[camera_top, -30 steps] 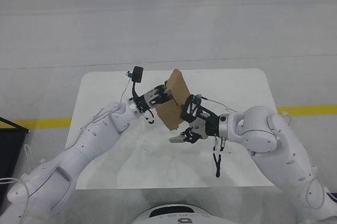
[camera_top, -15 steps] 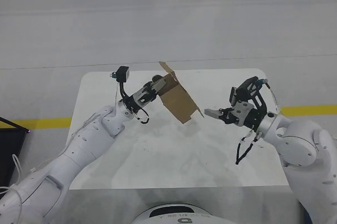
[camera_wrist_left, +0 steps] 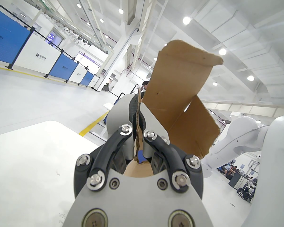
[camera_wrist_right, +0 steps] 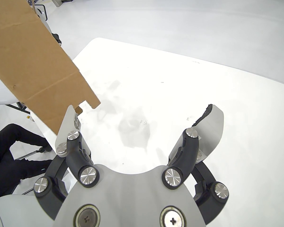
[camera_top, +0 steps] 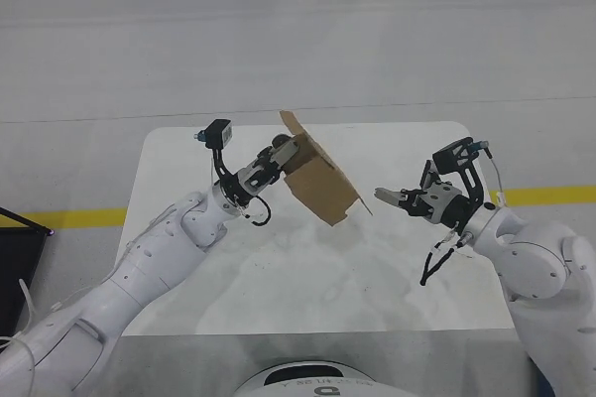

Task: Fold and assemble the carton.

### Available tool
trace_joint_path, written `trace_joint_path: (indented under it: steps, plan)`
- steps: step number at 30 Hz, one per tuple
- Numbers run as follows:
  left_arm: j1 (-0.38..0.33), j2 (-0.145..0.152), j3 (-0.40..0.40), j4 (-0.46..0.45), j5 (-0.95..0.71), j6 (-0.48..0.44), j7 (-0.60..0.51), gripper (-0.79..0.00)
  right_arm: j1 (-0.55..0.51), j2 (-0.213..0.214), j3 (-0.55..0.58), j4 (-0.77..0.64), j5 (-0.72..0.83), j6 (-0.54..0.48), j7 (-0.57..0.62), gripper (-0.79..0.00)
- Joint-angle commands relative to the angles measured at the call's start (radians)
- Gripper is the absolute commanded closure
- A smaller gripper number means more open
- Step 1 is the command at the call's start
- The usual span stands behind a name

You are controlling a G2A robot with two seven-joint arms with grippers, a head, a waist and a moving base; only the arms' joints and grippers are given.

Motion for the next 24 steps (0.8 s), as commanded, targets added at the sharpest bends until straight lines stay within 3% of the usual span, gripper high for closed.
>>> trace_joint_path:
  steps: [1,19,24]
  plan:
    - [0.000,0.000,0.000,0.000,0.000,0.000,0.000,0.000,0.000,0.000,0.000,0.000,0.000,0.000,0.000,-0.785]
    - [0.000,0.000,0.000,0.000,0.000,0.000,0.000,0.000,0.000,0.000,0.000,0.000,0.000,0.000,0.000,-0.785]
    - [0.052,-0.013,0.026,-0.008,-0.258,0.000,-0.070,0.000,0.000,-0.004,0.004,0.046,0.180,-0.091,-0.043,-0.785]
